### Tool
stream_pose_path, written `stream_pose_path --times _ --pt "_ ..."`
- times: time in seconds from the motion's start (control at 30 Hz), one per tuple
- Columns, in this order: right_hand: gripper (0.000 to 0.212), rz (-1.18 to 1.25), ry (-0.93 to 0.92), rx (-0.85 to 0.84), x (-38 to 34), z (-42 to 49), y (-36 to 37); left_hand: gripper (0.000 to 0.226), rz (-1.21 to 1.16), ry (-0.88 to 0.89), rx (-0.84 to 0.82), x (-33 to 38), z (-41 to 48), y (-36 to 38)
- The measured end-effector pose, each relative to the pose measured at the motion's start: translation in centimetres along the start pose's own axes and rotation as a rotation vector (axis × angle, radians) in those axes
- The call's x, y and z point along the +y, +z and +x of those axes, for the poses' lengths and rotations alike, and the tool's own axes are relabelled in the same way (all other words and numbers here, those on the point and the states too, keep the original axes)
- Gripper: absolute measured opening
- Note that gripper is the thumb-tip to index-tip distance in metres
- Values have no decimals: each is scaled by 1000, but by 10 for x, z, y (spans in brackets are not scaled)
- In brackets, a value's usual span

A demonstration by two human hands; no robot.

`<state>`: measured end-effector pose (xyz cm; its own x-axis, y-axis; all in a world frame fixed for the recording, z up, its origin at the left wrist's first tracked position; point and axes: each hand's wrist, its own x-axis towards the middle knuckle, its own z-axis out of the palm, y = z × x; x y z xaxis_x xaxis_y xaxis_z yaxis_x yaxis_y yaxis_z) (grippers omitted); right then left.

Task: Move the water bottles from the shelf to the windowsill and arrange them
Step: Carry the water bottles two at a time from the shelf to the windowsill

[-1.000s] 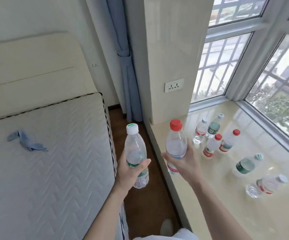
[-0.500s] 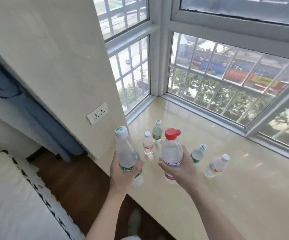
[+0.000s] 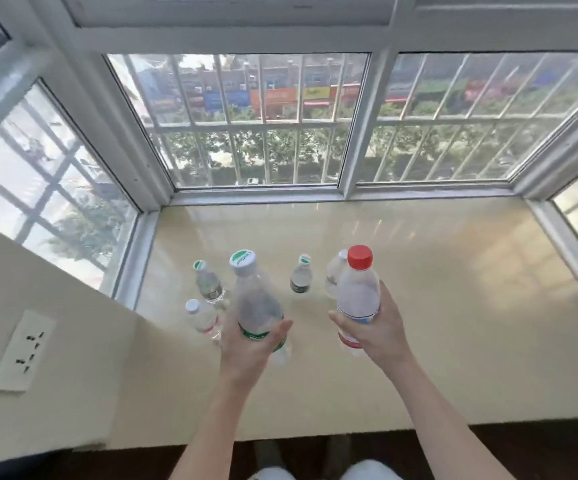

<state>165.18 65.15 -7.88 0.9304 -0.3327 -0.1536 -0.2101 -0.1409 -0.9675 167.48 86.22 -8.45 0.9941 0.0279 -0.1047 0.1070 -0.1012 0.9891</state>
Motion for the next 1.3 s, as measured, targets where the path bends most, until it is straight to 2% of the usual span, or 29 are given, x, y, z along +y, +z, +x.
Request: stream_pose_path --times 0.1,0.2,0.33,0.4,0.6,0.8,1.0,1.3 --pt "50 9 40 79 19 -7 -9 57 22 -33 -93 -10 3 18" --pt "55 -44 69 118 43 -7 -13 49 47 -75 -178 -25 7 37" --pt "54 -49 137 152 82 7 -23 70 73 -121 -166 -51 19 59" --pt "57 -49 143 153 103 17 -26 70 98 -142 -170 -73 29 70" --pt "62 -88 159 115 191 63 -27 60 170 -119 -141 -149 57 102" --pt "61 -85 153 46 257 109 -2 61 200 -139 -135 -224 92 121" --pt "63 -101 129 19 292 144 8 65 215 -115 -129 -271 113 132" --pt "71 -162 99 -24 318 153 7 66 285 -17 -180 -293 123 132"
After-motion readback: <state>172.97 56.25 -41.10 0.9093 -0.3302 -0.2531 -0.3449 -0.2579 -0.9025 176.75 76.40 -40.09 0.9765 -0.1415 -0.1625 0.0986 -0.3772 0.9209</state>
